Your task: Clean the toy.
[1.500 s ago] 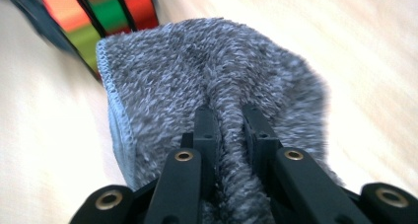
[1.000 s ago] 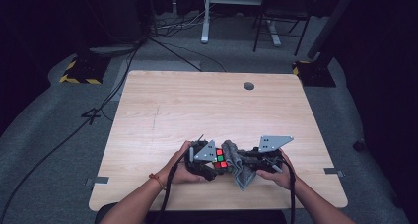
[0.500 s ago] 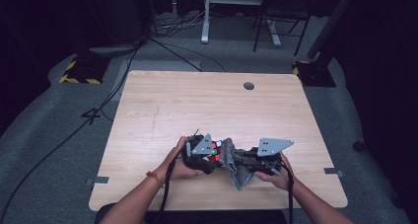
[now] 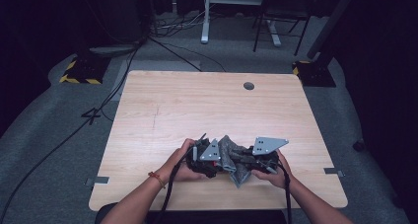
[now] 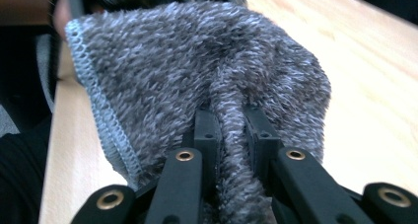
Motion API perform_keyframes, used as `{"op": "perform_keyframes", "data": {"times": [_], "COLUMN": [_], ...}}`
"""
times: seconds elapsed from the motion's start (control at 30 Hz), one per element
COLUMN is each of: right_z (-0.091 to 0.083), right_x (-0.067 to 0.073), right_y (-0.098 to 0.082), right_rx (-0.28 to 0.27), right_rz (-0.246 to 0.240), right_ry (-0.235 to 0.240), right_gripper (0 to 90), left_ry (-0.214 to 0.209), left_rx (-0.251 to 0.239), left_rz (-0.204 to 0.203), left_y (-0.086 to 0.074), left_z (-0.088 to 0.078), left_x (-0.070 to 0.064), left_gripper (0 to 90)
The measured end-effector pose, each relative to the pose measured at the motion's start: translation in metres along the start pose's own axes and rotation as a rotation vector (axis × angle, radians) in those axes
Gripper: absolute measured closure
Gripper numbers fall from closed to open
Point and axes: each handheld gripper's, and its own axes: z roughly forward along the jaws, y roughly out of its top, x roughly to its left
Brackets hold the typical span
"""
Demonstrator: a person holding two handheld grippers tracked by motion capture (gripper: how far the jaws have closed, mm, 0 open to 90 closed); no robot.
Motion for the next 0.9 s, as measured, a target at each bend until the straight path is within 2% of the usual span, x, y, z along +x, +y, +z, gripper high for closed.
{"op": "perform_keyframes", "data": {"times": [0.07,0.13,0.2,0.23,0.33,0.4,0.5,0.6,0.67,0.8,0.9], "right_z": [0.002,0.004,0.008,0.008,-0.005,-0.012,-0.014,-0.006,-0.001,0.001,0.002], "right_x": [-0.006,-0.009,-0.013,-0.013,-0.014,-0.012,-0.001,0.010,0.016,0.009,0.001], "right_y": [-0.006,-0.012,-0.021,-0.021,-0.010,-0.004,0.005,0.011,0.015,0.010,0.002], "right_rx": [0.027,0.072,0.105,0.103,0.017,-0.029,-0.071,-0.064,-0.048,-0.008,0.024], "right_rz": [0.022,0.026,0.043,0.043,0.059,0.050,0.019,-0.023,-0.064,-0.060,-0.024], "right_ry": [-0.016,-0.041,-0.039,-0.042,-0.046,-0.052,-0.018,-0.002,-0.026,-0.092,-0.109], "right_gripper": [79.6,79.6,79.6,79.6,79.6,79.6,79.6,79.6,79.5,79.5,79.5], "left_ry": [0.000,-0.012,-0.011,0.001,0.007,0.014,0.007,0.006,0.014,0.021,0.019], "left_rx": [-0.006,-0.043,-0.055,-0.048,-0.018,0.004,0.027,0.043,0.043,0.016,-0.003], "left_rz": [-0.006,-0.019,-0.022,-0.012,-0.001,0.002,0.010,0.024,0.018,0.005,-0.002], "left_y": [-0.001,0.000,0.002,0.003,0.002,0.001,0.003,0.006,0.004,0.004,0.004], "left_z": [-0.002,-0.007,-0.011,-0.012,-0.008,-0.004,0.003,0.005,0.004,-0.002,-0.005], "left_x": [0.001,0.003,0.004,0.003,0.002,0.000,-0.002,-0.005,-0.004,-0.001,0.001], "left_gripper": [33.8,33.8,33.8,33.8,33.8,33.8,33.7,33.7,33.7,33.7,33.7]}}
